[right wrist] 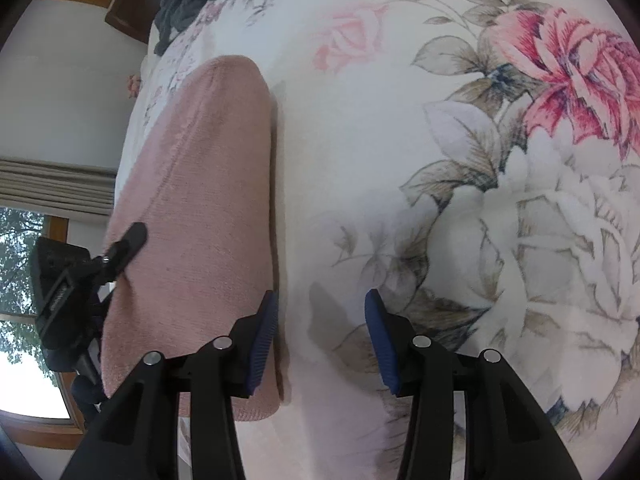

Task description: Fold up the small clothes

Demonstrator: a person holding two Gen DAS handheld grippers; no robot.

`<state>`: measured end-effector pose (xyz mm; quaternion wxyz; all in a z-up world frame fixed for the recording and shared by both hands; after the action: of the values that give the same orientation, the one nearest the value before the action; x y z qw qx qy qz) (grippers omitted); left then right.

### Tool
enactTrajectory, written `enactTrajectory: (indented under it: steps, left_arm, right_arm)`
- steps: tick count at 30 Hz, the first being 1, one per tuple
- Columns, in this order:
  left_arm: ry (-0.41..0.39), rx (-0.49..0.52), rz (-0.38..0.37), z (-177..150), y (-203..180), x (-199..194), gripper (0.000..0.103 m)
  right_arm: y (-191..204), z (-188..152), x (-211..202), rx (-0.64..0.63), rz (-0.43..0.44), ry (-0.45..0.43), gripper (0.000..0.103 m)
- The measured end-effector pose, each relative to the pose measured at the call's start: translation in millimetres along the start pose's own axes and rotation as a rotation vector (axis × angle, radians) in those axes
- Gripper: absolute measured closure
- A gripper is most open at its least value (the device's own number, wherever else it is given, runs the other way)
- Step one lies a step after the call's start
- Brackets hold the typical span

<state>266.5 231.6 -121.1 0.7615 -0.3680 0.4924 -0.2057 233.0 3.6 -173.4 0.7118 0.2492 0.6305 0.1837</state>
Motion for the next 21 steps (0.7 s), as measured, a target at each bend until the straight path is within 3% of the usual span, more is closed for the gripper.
enactTrajectory:
  steps: [5,10,14,21]
  left_arm:
    - [-0.047,0.01,-0.009,9.0,9.6,-43.7,0.082]
    - [-0.092,0.056,0.047,23.4,28.5,-96.6,0.083]
    - [-0.129,0.04,0.092,37.9,60.0,-140.6,0.083]
    - [-0.155,-0.001,0.161,43.8,119.9,-181.9,0.083]
  right_arm:
    - [16.6,-3.9,1.2,-0.028,0.024,0.001,0.055]
    - [41.4,-11.8,11.6,-0.079,0.042,0.022,0.054]
    - [65.4,-20.0,23.8,-0.139,0.046,0.042,0.053]
    - [111.2,-35.8,47.7,-0.236,0.083,0.098,0.052]
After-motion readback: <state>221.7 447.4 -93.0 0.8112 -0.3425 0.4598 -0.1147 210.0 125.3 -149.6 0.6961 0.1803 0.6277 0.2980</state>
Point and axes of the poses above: each gripper's, at about its wrist camera, not at the fingertips, and x roughly the way its jaws point, y to its left, z to its top, the point moved 4 cm from there along x, roughly the way its jaws point, and after that the axes turned 1 degree about y, right-handed, at the moved point
